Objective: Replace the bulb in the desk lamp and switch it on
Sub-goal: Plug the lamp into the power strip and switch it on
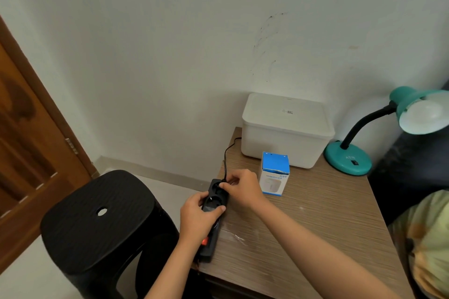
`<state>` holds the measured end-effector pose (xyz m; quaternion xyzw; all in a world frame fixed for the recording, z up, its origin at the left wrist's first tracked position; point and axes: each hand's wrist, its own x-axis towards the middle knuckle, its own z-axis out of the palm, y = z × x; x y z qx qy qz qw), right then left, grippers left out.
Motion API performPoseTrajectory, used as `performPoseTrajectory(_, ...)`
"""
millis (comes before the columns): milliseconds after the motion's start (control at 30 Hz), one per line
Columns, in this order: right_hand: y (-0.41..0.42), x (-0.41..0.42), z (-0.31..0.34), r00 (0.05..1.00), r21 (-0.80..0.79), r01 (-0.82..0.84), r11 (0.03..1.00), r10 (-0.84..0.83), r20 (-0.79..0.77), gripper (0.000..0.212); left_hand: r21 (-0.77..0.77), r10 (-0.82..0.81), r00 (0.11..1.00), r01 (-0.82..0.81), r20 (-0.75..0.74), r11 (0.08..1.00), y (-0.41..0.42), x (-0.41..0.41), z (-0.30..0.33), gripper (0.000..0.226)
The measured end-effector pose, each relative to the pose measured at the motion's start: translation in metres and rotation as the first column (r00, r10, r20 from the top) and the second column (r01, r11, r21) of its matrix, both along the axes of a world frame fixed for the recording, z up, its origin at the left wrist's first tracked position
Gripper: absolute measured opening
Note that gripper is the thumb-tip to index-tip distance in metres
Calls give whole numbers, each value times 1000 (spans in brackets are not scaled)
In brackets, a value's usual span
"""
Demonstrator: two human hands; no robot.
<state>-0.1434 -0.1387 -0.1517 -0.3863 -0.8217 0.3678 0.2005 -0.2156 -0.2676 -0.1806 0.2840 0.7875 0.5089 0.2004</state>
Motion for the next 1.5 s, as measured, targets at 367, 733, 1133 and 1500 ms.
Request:
performPoseTrajectory(367, 6, -3, 5, 994, 31, -82, 996, 80, 68, 13, 2, -16, 1000, 16, -4, 1000, -2, 2, 4, 44)
performPoseTrajectory(733, 8, -3, -2, 983, 29, -160, 987, 156, 98, 13, 7, -19, 1000, 19, -13, 1000, -1, 2, 3, 43)
performPoseTrajectory(1133, 5, -9, -10, 996, -2, -83, 997, 83, 36, 11, -11, -12, 1000, 12, -26, 1000, 0, 0, 0, 43)
performPoseTrajectory(1500, -2, 7, -19, 996, -110, -52, 993, 43, -78, 23, -61, -60, 994, 55, -96, 997, -2, 2, 0, 49)
